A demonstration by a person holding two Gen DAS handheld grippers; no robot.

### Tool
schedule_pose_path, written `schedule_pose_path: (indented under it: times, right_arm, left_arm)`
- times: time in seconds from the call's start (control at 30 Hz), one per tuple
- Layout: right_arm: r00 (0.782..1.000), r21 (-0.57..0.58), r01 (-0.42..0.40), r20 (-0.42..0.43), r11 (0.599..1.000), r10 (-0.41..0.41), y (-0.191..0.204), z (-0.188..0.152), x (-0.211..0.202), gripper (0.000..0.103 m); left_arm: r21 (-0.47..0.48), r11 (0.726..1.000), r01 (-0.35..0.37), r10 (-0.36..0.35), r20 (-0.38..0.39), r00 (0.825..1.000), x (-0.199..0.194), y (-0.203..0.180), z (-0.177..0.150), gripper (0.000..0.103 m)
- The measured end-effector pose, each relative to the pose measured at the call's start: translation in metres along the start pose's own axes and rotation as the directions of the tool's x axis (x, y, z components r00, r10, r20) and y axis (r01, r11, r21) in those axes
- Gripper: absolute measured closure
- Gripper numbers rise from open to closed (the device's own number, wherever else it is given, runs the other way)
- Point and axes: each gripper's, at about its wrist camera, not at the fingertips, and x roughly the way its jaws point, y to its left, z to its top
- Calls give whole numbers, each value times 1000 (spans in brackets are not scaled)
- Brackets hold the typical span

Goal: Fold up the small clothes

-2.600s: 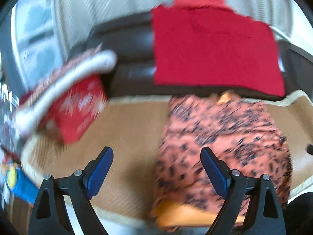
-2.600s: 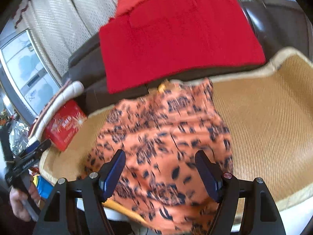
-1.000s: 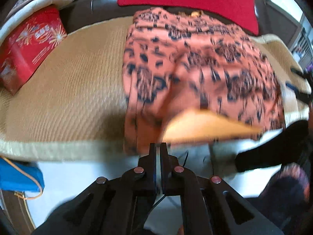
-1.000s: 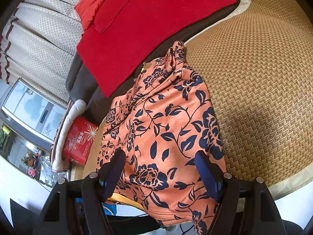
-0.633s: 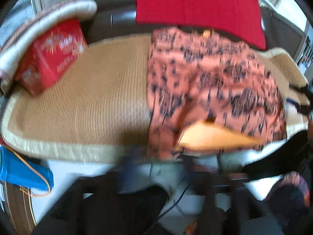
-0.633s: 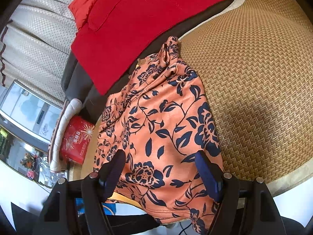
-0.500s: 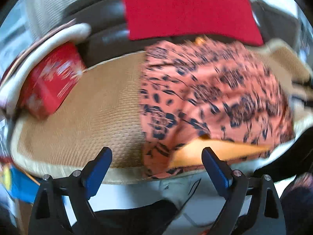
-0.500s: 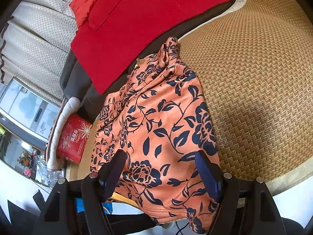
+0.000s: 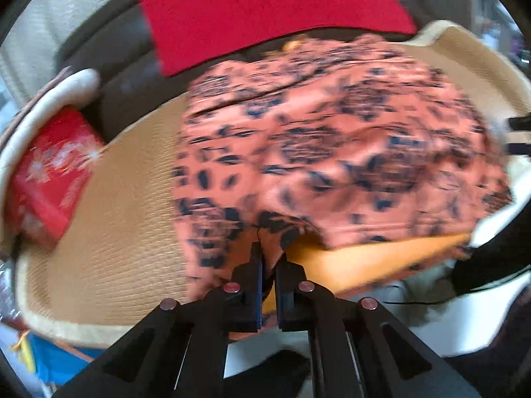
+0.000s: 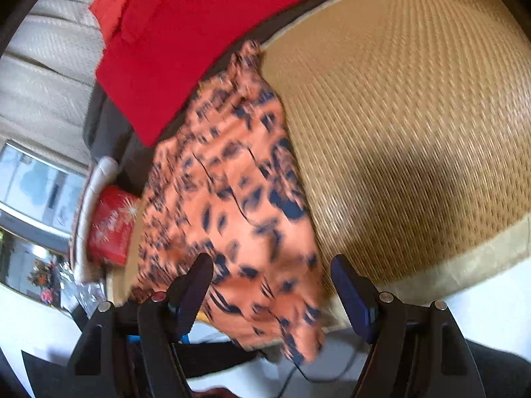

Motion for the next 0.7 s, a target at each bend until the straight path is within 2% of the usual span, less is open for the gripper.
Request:
schedule_pose_path:
  times: [0.07, 0.17, 0.23, 0.33, 0.37, 0.4, 0.43, 0.47, 0.5, 0.53, 0.63, 0.7]
  right_arm:
    - [998, 0, 26, -62, 1000, -26, -5, -10, 8, 26]
    - [990, -2, 69, -126, 998, -69, -8, -27, 22, 26]
    - [986, -10, 86, -144, 996, -86, -7, -34, 31, 26]
    - [982, 9, 123, -148, 992, -120, -6, -36, 45, 26]
    - [981, 20, 125, -153, 992, -121, -7, -36, 49, 28]
    - [980, 31, 120, -166, 992, -113, -7, -37, 56, 34]
    - [978, 34, 113, -179, 993, -105, -6, -38, 62, 51]
    - [976, 27, 111, -190, 993, -104, -3, -39, 67, 64]
    - [975, 11, 120, -191, 993, -115, -1, -41, 69, 85]
    - [973, -21, 139, -181, 990, -141, 4, -43, 70, 92]
    - [970, -128, 211, -91, 969, -224, 22, -46, 52, 96]
    - [957, -139, 289, 17, 947, -289, 21, -40, 24, 97]
  left_arm:
    - [100, 994, 35, -34, -9, 999, -6, -19, -9, 98]
    - [273, 959, 73, -50, -90, 995, -9, -47, -32, 98]
    - [304, 945, 120, -84, -129, 988, -13, -52, -44, 98]
    - [240, 965, 108, -83, -113, 990, -22, -35, -45, 97]
    - [199, 973, 113, -94, -104, 990, -26, -25, -43, 95]
    - [154, 982, 109, -96, -92, 991, -29, -13, -41, 89]
    - [120, 988, 96, -87, -81, 993, -31, -3, -39, 84]
    - [85, 993, 76, -71, -67, 995, -34, 7, -36, 66]
    - [49, 998, 49, -47, -48, 998, -37, 18, -33, 48]
    - [22, 999, 26, -25, -28, 999, -40, 26, -31, 44]
    - [-69, 998, 11, -11, 7, 1000, -49, 53, -26, 42]
    - [-128, 991, 25, -24, 13, 1000, -51, 67, -23, 42]
